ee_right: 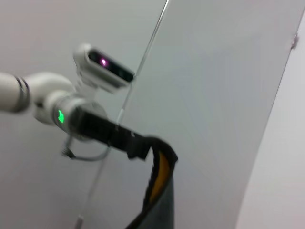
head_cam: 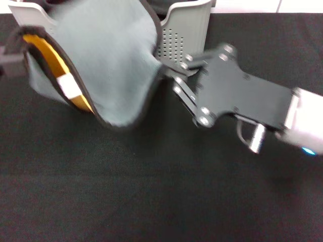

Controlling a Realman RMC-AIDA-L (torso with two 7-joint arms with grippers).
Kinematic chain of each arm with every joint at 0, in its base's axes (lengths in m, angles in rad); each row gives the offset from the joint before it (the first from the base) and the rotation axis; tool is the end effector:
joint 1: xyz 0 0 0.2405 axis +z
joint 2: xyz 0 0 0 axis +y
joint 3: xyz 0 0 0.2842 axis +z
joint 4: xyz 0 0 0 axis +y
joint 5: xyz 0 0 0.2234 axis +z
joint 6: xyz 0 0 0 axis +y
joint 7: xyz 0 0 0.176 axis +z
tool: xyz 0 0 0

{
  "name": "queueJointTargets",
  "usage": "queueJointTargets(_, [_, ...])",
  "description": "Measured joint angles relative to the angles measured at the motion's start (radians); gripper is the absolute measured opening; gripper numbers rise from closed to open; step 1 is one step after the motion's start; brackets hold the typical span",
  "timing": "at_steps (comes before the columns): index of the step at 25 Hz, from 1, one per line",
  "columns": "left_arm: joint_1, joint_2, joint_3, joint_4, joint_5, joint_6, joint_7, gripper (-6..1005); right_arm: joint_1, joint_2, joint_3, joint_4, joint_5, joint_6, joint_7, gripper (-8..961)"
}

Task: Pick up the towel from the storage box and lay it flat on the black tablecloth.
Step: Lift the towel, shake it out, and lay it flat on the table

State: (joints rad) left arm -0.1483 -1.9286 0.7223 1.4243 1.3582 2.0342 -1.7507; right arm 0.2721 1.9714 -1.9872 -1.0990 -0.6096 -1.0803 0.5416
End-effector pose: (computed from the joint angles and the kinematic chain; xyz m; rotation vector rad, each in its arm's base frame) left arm -0.2241 0.2492 0.1538 -2.6895 -0.1243 -0.9428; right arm 0.1226 0.3109 -0.0784 -2.3717 -0.4129 1.1573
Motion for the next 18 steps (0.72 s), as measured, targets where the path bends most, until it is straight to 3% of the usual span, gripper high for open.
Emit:
queueJointTargets(3, [0.016, 0.047, 0.057, 0.001, -0.051, 0.001, -0.003, 19, -0.109, 0.009, 0.091, -0.058, -0.130, -0.122, 0.154, 10])
queueJointTargets(6, [0.020, 0.071, 0.079, -0.010, -0.092, 0.002, -0.008, 19, -0.164, 0.018, 0.163, -0.062, -0.184, -0.256, 0.262, 10])
queueJointTargets(7, [0.020, 0.071, 0.079, -0.010, -0.092, 0.002, -0.008, 19, -0.176, 0.017, 0.177, -0.062, -0.195, -0.290, 0.292, 10])
queueJointTargets(11, [0.025, 0.107, 0.137, -0.015, -0.113, 0.003, -0.030, 19, -0.200, 0.018, 0.227, -0.054, -0.263, -0.376, 0.399, 10])
queueJointTargets(18, [0.019, 0.142, 0.166, -0.033, -0.077, 0.003, -0.070, 19, -0.223, 0.015, 0.318, 0.008, -0.341, -0.532, 0.540, 11])
